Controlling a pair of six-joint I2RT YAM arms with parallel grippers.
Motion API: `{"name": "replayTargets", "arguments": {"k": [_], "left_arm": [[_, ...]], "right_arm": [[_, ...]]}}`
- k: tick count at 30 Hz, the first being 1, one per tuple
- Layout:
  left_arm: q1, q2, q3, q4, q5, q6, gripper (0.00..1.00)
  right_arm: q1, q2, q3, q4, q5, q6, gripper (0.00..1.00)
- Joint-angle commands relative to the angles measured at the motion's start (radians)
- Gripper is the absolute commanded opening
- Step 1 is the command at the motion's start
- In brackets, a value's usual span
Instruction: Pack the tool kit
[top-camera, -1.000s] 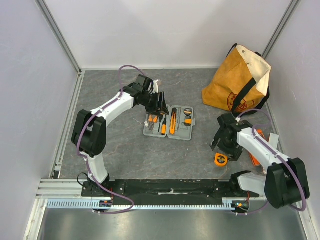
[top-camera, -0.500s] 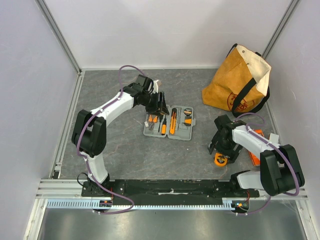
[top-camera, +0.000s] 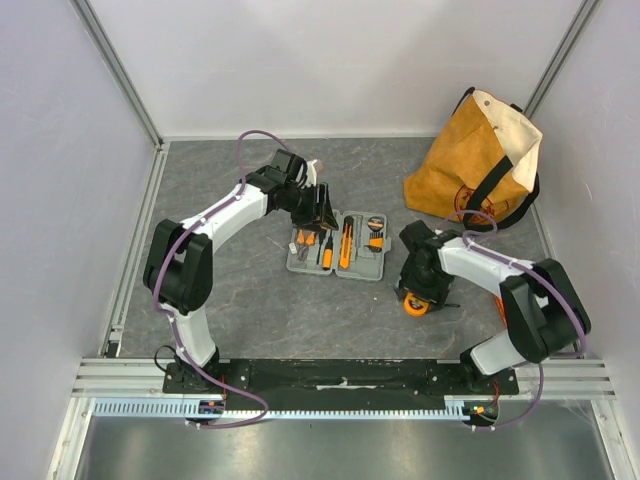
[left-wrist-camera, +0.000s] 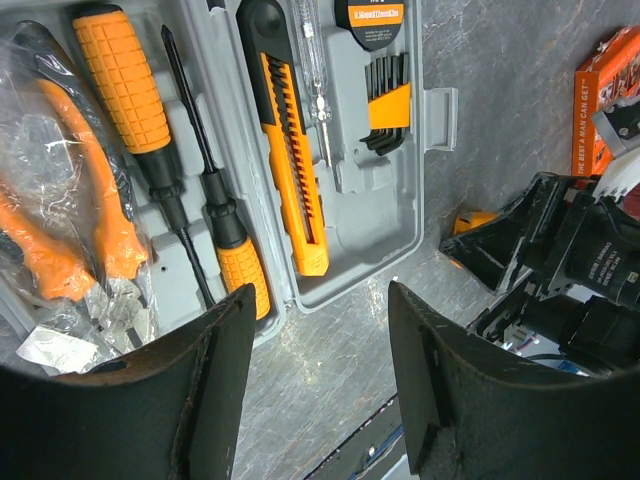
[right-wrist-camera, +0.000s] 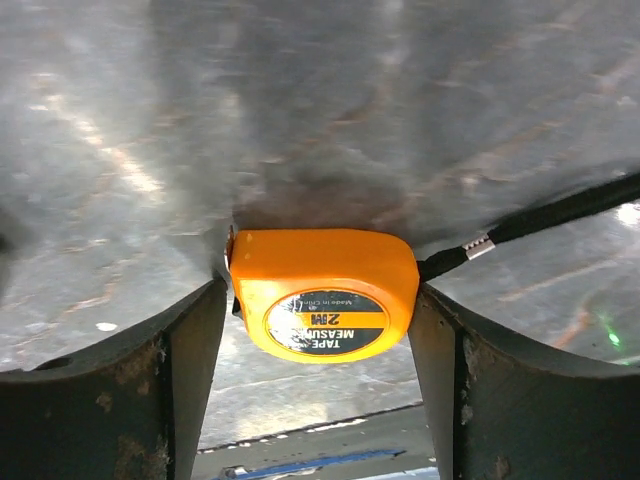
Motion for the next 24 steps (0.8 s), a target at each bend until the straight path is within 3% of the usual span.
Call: {"name": "replayTargets", "arguments": {"k": [1, 7, 24], "left_arm": [[0.003, -0.055, 0.007, 0.012, 0.002, 0.021, 0.61], [0.006, -0.067, 0.004, 0.003, -0.007, 0.023, 0.61], [0.007, -0.074, -0.002, -0.003, -0.009, 0.021, 0.61]], "right_arm": [[0.059, 0.113, 0.04, 0.102, 0.092, 0.064, 0.8], [0.065, 0.115, 0.028, 0.096, 0.129, 0.076, 0.98], [0.067, 0.173, 0.031, 0.153, 0.21, -0.118, 0.98]]}}
